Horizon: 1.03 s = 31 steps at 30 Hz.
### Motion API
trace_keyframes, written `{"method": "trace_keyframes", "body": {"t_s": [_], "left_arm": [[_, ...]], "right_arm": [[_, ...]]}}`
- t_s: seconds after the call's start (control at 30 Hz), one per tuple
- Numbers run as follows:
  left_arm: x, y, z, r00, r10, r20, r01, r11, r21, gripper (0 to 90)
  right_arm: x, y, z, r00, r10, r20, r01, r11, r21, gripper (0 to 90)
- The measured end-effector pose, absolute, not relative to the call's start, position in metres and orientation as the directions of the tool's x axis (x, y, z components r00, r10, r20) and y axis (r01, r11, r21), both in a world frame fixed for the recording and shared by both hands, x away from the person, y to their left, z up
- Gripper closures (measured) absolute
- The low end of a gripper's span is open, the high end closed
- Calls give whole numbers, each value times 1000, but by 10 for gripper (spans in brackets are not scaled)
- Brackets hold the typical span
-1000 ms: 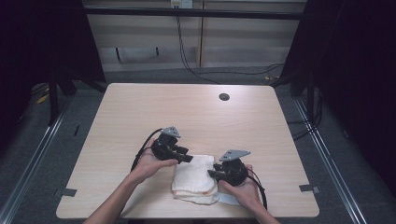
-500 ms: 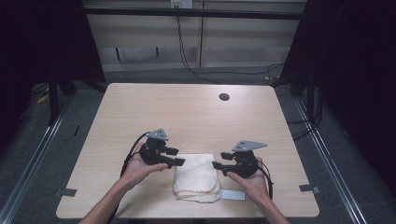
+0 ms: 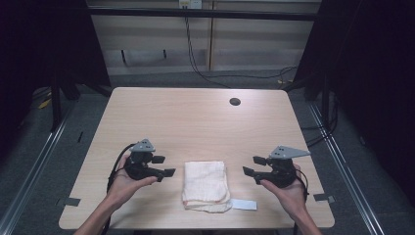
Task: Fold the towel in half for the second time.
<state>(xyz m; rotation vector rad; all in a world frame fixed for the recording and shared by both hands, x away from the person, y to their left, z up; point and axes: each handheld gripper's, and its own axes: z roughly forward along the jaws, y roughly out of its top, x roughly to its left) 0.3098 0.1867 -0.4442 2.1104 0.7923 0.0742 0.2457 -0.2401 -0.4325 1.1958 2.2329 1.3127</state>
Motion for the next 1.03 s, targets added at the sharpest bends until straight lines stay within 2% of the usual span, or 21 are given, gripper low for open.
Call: {"method": "trace_keyframes", "body": {"t_s": [0.23, 0.4, 0.6, 0.8, 1.03], "left_arm": [[297, 214, -451, 776, 596, -205, 523, -427, 737, 282], [292, 230, -454, 752, 605, -263, 566, -388, 727, 277], [278, 250, -460, 727, 645, -236, 568, -371, 735, 258], [275, 256, -476, 705, 670, -231, 586, -367, 723, 256], [269, 265, -475, 698, 679, -228, 570, -335, 750, 251]], "right_arm": [[229, -266, -441, -562, 808, 174, 536, 196, 821, 406], [218, -285, -446, -529, 830, 173, 549, 180, 816, 421], [205, -309, -455, -473, 862, 180, 569, 143, 810, 414], [205, -315, -463, -455, 871, 183, 570, 128, 812, 392], [202, -318, -470, -437, 880, 185, 576, 116, 809, 382]]}}
